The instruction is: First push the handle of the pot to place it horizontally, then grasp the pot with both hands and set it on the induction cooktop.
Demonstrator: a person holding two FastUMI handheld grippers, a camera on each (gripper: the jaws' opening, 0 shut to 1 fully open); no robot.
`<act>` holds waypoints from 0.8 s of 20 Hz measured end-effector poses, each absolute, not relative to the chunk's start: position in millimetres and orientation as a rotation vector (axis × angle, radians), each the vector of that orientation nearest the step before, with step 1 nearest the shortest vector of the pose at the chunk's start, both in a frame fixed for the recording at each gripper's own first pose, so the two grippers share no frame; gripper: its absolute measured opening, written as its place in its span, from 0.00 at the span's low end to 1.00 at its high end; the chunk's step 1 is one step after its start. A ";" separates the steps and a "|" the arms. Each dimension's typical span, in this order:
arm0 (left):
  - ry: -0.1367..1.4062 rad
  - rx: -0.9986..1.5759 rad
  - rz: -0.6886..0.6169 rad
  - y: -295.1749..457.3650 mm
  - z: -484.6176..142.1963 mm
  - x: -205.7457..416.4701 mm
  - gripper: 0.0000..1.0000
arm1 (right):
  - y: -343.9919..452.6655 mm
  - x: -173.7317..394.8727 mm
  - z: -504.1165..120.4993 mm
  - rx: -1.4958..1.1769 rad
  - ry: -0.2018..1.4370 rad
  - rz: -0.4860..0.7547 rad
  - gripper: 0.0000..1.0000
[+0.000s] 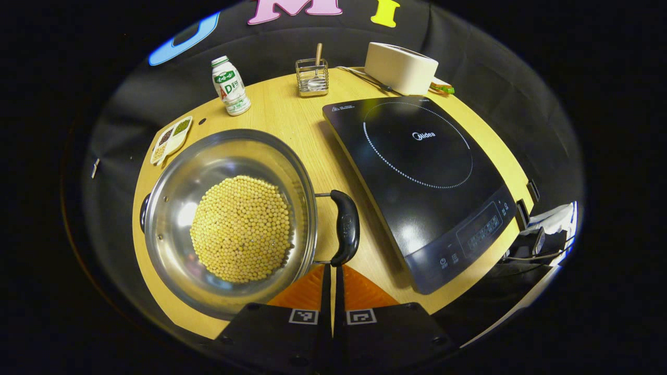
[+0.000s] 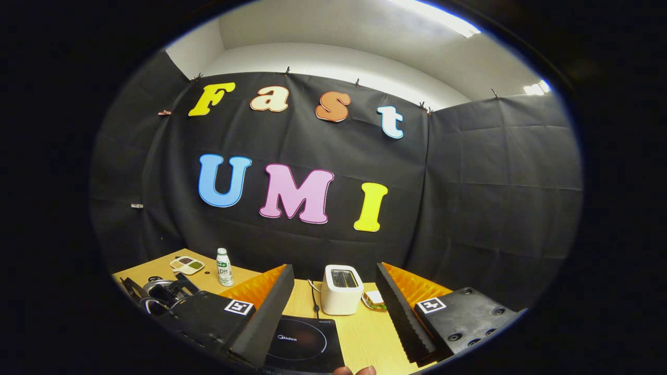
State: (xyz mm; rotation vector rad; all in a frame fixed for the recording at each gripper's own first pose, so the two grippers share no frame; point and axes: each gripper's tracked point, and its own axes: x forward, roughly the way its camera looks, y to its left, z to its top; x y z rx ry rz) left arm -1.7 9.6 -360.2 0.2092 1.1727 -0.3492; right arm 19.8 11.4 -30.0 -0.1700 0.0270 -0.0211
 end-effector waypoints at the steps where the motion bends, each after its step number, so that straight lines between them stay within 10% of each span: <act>1: 1.172 0.212 -0.341 6.4 -360.1 4.2 0.05 | 11.8 19.9 -30.2 -0.171 0.027 -0.022 0.98; 16: 1.135 0.176 -0.268 -18.8 -362.9 61.2 0.06 | -8.2 31.0 -37.3 -0.175 0.045 -0.064 0.98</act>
